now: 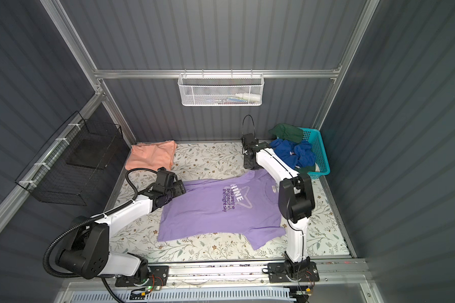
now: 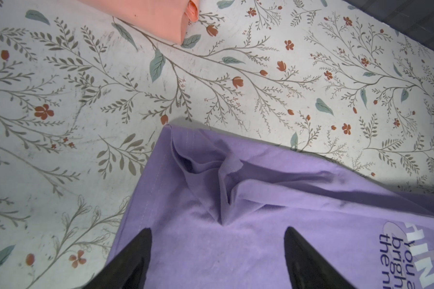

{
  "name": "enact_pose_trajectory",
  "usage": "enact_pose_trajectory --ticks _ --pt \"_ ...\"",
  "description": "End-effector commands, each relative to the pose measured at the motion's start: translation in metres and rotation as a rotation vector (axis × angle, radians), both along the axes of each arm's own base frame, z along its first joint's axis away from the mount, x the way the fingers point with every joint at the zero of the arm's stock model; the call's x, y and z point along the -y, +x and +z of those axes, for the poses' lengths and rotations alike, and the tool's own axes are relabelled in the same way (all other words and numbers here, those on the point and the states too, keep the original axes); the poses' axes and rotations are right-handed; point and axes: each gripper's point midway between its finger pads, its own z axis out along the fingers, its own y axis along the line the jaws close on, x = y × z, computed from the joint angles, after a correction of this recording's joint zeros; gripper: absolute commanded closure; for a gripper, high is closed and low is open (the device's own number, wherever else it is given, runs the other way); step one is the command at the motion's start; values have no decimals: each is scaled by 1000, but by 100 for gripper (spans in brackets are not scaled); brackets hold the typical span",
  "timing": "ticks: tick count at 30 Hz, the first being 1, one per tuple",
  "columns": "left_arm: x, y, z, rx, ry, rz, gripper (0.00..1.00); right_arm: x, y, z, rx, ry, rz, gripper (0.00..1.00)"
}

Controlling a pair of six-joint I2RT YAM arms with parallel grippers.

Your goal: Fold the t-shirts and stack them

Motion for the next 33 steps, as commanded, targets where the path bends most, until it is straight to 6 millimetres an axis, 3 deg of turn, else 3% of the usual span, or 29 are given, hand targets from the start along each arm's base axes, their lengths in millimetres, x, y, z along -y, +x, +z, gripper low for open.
enact_pose_trajectory --ticks 1,4,5,7,11,14,17,18,19,22,25,28,31,33 --pt "-6 -14 -7 -21 -7 21 16 2 -25 -27 -23 50 -86 100" --pt "-6 -17 -11 -36 -7 16 14 -2 -45 -39 -11 91 -121 100" --pt "-6 -18 -12 -45 -1 12 13 -4 -52 -43 -10 101 -122 92" --pt "-6 -17 -11 -48 4 6 13 -6 -64 -50 -10 116 -130 91" --pt "-7 -19 -11 -43 -5 14 13 5 -90 -60 -20 117 -186 91" --pt "-6 -20 -10 -32 -20 22 13 12 -105 -63 -29 125 -215 77" --pt "-5 -19 -11 -26 -33 22 13 15 -118 -65 -43 142 -225 78" --pt "-4 -19 -11 -22 -39 19 13 16 -121 -65 -46 149 -224 72" --pt "-4 -19 -11 -19 -42 19 13 15 -123 -65 -45 158 -222 61" --pt "-2 -18 -10 -4 -52 14 13 15 -127 -59 -34 174 -213 60" --pt "0 -14 -7 6 -58 5 12 14 -127 -55 -22 209 -206 49" --pt "4 -11 0 16 -67 -7 12 16 -130 -49 -19 214 -208 48" --pt "3 -8 5 32 -56 -8 10 31 -138 -37 12 164 -239 44" --pt "1 -3 5 32 -31 -5 9 43 -145 -26 54 141 -249 35"
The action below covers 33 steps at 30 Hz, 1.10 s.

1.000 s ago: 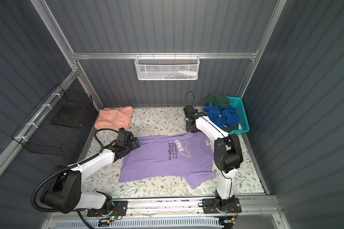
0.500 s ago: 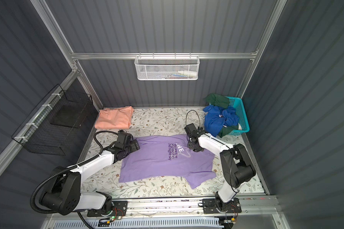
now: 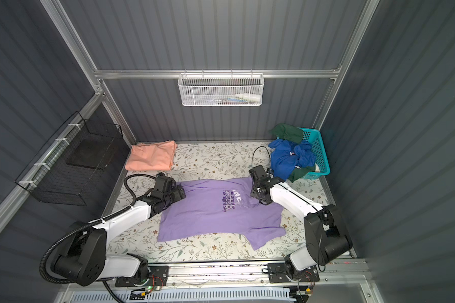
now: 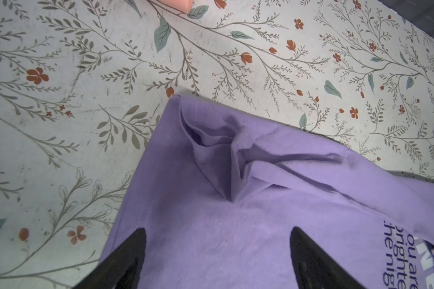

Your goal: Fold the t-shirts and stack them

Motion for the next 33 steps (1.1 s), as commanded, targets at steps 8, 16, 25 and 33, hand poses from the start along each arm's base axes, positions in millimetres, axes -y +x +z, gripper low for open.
enact_pose_trajectory --ticks 8,16,25,33 --pt "-12 46 5 -32 5 67 12 26 -27 5 29 -14 -22 26" --pt "-8 71 5 -56 -20 66 28 10 -22 -17 -2 30 46 28" --pt "17 75 -26 -170 -97 19 43 -2 -15 -19 -7 62 102 30" --pt "16 62 -33 -216 2 10 70 1 -17 -18 -9 43 112 32"
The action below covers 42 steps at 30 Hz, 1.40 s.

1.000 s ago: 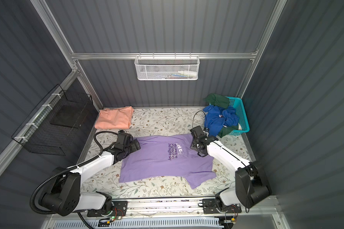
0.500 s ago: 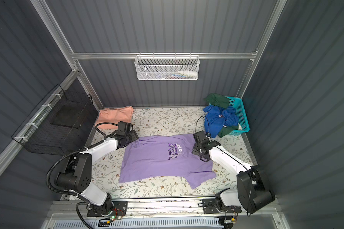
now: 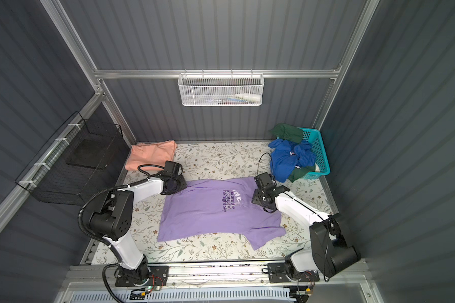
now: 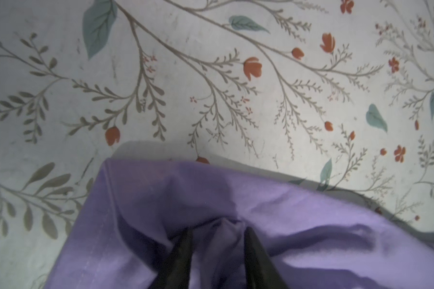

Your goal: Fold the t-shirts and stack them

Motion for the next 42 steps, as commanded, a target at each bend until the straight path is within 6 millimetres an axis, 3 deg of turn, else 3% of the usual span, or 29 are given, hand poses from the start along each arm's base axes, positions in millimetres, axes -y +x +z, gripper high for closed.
enact_pose_trajectory --ticks 1,5,15,18,20,21,22,24,28,31,35,42 --pt "-2 -4 10 -6 48 -6 74 1 3 7 14 -6 13 32" --pt "-8 -10 14 6 75 4 89 0 3 6 13 -4 18 34" --pt "-8 -23 19 -13 86 22 93 -2 5 5 7 -3 31 37" --pt "-8 -35 21 -14 100 43 83 -2 5 5 9 -7 38 37" --pt "-6 -44 22 -4 106 55 81 -2 5 4 7 -9 43 37" --pt "-5 -49 22 3 107 69 76 -3 6 5 7 -9 48 37" --pt "-5 -53 22 12 107 79 65 -3 6 4 4 -9 51 37" --pt "-3 -60 19 20 89 91 67 -6 7 2 -4 -7 66 38" --pt "-7 -68 12 -6 78 132 62 -8 9 0 -15 -10 83 38" --pt "-12 -65 17 10 66 171 54 -8 11 3 -14 -12 96 37" --pt "-24 -54 40 67 40 219 45 -6 11 9 -3 -22 104 37" --pt "-32 -30 53 104 -157 283 48 -3 6 10 1 -25 103 35"
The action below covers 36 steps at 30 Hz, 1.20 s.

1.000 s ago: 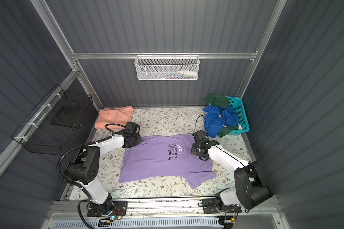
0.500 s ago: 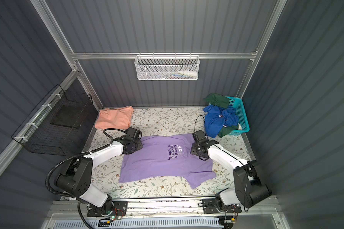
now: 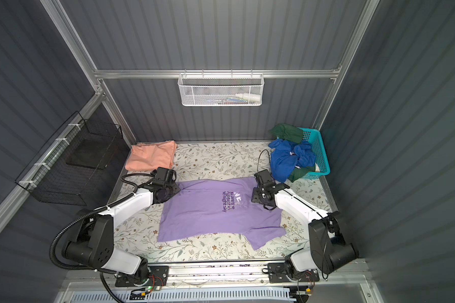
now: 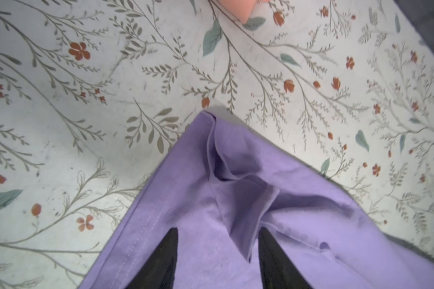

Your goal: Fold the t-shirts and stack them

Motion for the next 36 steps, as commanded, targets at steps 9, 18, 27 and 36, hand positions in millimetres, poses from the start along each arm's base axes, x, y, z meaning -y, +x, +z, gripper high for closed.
enact_pose_trajectory --ticks 9,18,27,36 --pt "33 33 -7 -11 -180 -50 50 0 -8 -2 -15 19 14 35" --pt "36 38 -24 -53 -159 -74 63 -3 -12 -7 -30 37 22 37" --pt "33 39 -17 -25 -125 -89 88 -2 -13 -10 -33 36 26 38" --pt "38 17 -8 -54 -73 -114 100 0 -12 -10 -31 27 29 41"
